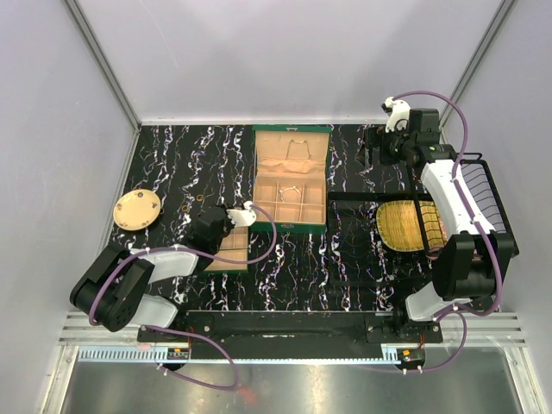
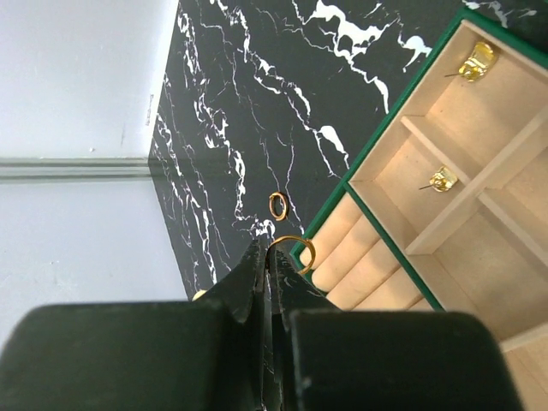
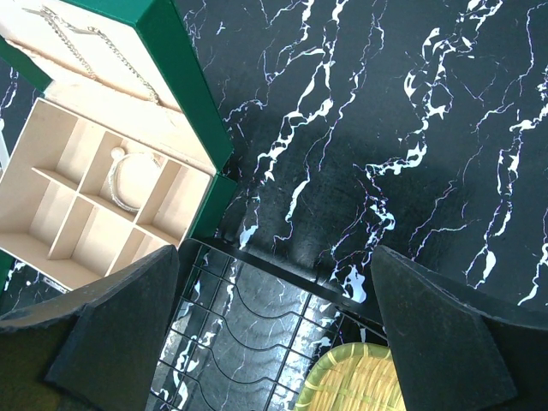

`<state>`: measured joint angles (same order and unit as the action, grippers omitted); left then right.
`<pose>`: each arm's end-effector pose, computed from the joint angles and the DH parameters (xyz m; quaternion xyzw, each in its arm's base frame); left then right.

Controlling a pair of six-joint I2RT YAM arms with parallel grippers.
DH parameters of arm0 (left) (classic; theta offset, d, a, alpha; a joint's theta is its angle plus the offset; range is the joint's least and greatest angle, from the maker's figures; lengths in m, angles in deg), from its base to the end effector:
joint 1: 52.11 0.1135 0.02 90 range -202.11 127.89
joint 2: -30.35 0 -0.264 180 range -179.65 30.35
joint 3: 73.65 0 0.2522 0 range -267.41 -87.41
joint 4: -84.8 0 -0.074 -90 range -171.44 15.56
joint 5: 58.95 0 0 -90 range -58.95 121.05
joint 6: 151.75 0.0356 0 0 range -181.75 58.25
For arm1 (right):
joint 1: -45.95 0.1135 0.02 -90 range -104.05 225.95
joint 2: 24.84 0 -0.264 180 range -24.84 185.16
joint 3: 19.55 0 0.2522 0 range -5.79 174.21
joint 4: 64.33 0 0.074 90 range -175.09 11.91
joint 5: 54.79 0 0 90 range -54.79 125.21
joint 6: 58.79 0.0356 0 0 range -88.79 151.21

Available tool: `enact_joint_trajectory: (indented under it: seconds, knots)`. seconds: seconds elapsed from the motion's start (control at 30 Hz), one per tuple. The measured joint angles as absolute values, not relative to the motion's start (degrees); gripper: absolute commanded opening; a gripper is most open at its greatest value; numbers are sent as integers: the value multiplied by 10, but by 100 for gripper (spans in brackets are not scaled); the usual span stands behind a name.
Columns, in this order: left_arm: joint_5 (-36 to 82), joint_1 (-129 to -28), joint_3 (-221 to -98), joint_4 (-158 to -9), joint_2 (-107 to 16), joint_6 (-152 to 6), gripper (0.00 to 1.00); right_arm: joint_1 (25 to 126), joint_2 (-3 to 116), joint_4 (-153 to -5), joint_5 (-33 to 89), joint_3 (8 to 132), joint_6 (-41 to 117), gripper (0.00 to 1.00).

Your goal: Organize the mixed jewelry

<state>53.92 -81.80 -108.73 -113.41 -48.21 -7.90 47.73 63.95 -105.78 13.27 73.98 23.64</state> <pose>0.2216 -0.1104 0.1531 0.4723 0.6882 0.2736 0.4780 0.3510 0.0242 0.3343 -0.1566 0.8676 0.1476 0.4483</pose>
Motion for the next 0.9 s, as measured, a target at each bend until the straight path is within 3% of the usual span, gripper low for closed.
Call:
enact_joint_trajectory:
  seconds: [0.9]
  knots:
    - [428,-764,-1074,-1124,-481,-60,0,477,640,-1058,132,740,235,100]
